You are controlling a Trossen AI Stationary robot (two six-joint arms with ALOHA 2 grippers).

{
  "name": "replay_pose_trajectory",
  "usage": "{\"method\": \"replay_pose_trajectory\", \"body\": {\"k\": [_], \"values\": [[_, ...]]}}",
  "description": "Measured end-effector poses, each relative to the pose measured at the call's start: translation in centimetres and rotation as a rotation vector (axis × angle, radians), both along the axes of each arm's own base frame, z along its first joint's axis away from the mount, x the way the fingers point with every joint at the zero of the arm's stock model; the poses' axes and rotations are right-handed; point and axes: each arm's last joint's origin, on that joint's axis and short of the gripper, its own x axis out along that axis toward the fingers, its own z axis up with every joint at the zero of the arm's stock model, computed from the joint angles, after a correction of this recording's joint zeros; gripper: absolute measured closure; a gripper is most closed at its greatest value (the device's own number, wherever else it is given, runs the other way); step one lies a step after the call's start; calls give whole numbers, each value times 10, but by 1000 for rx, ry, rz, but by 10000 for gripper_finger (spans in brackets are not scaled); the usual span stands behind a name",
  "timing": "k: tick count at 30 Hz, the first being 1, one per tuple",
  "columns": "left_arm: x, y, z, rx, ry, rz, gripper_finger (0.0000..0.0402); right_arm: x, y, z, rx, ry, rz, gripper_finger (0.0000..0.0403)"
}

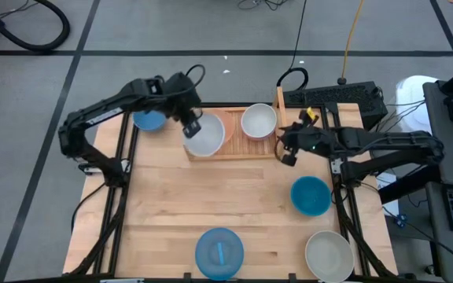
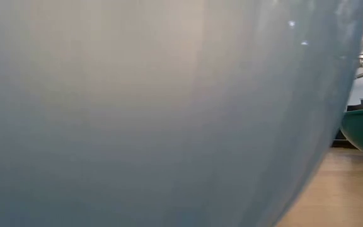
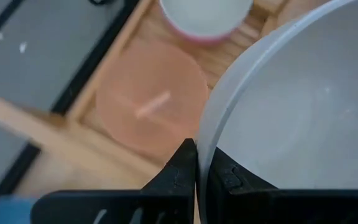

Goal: Place and stack bowls onto a shelf
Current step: Stack the white bowl on top of the white bowl on the shelf

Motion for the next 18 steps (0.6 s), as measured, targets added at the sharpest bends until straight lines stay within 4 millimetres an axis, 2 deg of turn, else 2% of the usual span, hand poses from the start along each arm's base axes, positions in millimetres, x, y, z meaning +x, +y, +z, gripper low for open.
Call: {"method": "replay_pose_trajectory", "body": {"k": [6, 10, 14, 18], "values": [[18, 38, -14, 59, -32, -14, 396, 5, -13, 12, 8, -152, -50, 287], [33, 56, -24, 104, -68, 30, 396, 13, -22, 23, 55, -347, -115, 287], [50, 66, -26, 187, -157, 113, 396, 22, -28, 26, 117, -478, -176, 287], [63, 68, -22, 296, -228, 179, 396, 33, -33, 22, 162, -536, -215, 287]]}}
